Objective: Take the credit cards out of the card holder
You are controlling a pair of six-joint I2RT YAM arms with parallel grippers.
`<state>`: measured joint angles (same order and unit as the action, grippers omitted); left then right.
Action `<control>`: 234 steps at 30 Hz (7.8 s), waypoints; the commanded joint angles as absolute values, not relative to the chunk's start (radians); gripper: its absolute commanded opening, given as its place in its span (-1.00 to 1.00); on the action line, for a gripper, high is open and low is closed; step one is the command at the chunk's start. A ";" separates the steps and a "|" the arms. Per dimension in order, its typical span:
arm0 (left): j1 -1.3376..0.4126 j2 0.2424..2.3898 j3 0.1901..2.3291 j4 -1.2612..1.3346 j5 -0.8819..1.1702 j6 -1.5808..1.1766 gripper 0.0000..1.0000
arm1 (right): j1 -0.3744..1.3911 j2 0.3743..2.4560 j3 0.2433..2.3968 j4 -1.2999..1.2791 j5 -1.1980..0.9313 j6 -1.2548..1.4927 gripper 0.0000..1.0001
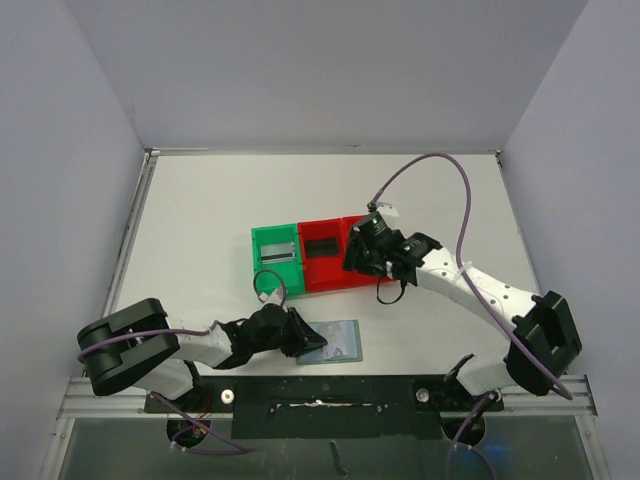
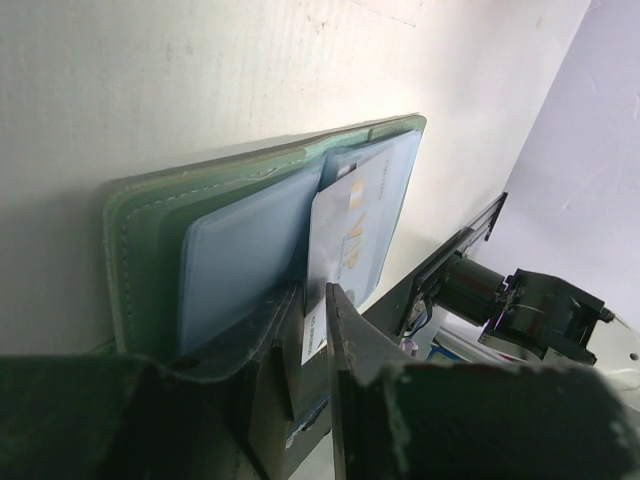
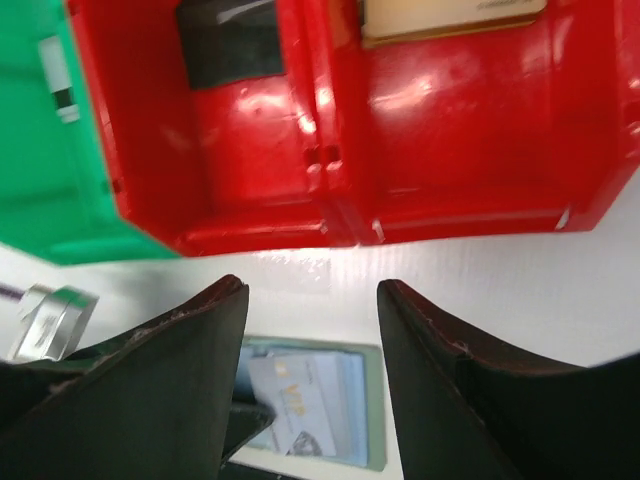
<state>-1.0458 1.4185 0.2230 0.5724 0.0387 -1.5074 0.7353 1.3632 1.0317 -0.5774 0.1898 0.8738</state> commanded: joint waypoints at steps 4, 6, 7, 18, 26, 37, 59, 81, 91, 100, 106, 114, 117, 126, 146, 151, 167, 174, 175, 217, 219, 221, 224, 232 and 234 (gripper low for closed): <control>-1.042 1.431 0.250 0.583 0.047 -1.480 -0.70 | 0.690 1.554 1.213 -0.674 0.285 0.723 0.08; -1.042 1.435 0.250 0.584 0.048 -1.478 -0.70 | 0.684 1.595 1.252 -0.679 0.293 0.702 0.08; -1.043 1.437 0.250 0.583 0.049 -1.477 -0.71 | 0.680 1.616 1.268 -0.677 0.292 0.693 0.07; -1.043 1.435 0.253 0.571 0.056 -1.468 -0.73 | 0.654 1.700 1.330 -0.643 0.254 0.661 0.04; -1.043 1.424 0.263 0.544 0.053 -1.456 -0.77 | 0.639 1.730 1.346 -0.640 0.276 0.660 -0.30; -1.043 1.431 0.279 0.531 0.055 -1.442 -0.78 | 0.611 1.702 1.297 -0.599 0.228 0.655 -0.40; -1.043 1.424 0.281 0.526 0.059 -1.436 -0.81 | 0.611 1.781 1.388 -0.642 0.233 0.589 -0.44; -1.043 1.408 0.289 0.516 0.064 -1.408 -1.00 | 0.560 1.632 1.229 -0.638 0.290 0.620 -0.56; -1.042 1.375 0.291 0.485 0.054 -1.394 -1.00 | 0.555 1.586 1.275 -0.672 0.249 0.568 -0.07; -1.040 1.354 0.306 0.434 0.043 -1.366 -1.00 | 0.571 1.463 1.227 -0.657 0.161 0.620 0.06; -1.039 1.348 0.318 0.412 0.039 -1.349 -1.00 | 0.694 1.294 0.996 -0.464 0.026 0.776 -0.08; -1.031 1.331 0.322 0.388 0.033 -1.338 -1.00 | 0.866 1.255 0.701 -0.231 -0.026 1.011 -0.42; -1.028 1.333 0.321 0.391 0.032 -1.341 -1.00 | 0.890 1.265 0.629 -0.140 -0.075 1.050 -0.51; -1.024 1.353 0.323 0.412 0.045 -1.352 -0.92 | 0.936 1.391 0.610 -0.149 -0.088 1.088 -0.59; -1.019 1.357 0.307 0.440 0.046 -1.371 -0.81 | 0.968 1.342 0.673 -0.331 0.011 1.072 -0.50; -1.019 1.365 0.303 0.456 0.051 -1.377 -0.77 | 0.979 1.391 0.655 -0.312 -0.008 1.082 -0.51; -1.019 1.351 0.262 0.502 0.035 -1.437 -1.00 | 0.989 1.413 0.639 -0.326 0.024 1.120 -0.54; -1.019 1.191 0.252 0.301 -0.015 -1.399 -1.00 | 0.982 1.409 0.657 -0.368 0.059 1.097 -0.54; -1.018 1.167 0.253 0.268 -0.018 -1.384 -1.00 | 0.981 1.405 0.663 -0.364 0.059 1.087 -0.54; -0.795 0.590 0.222 0.270 0.226 -1.042 -1.00 | 0.738 0.924 0.388 0.342 -0.329 0.979 0.36; -0.750 0.606 0.222 0.293 0.292 -1.045 -1.00 | 0.737 0.946 0.396 0.367 -0.361 0.973 0.31; -0.724 0.627 0.230 0.319 0.351 -1.041 -1.00 | 0.736 0.970 0.402 0.392 -0.387 0.975 0.29; -0.710 0.660 0.230 0.392 0.432 -1.033 -1.00 | 0.737 0.998 0.413 0.425 -0.422 0.976 0.26; -0.679 0.664 0.212 0.471 0.503 -1.066 -1.00 | 0.738 1.037 0.429 0.501 -0.516 0.981 0.13; -0.674 0.664 0.207 0.489 0.509 -1.076 -1.00 | 0.737 1.039 0.429 0.510 -0.538 0.982 0.08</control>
<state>-0.6899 0.6750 0.2157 0.3660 0.4507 -1.0531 0.7403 1.0363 0.3836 0.3931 -0.4595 0.9936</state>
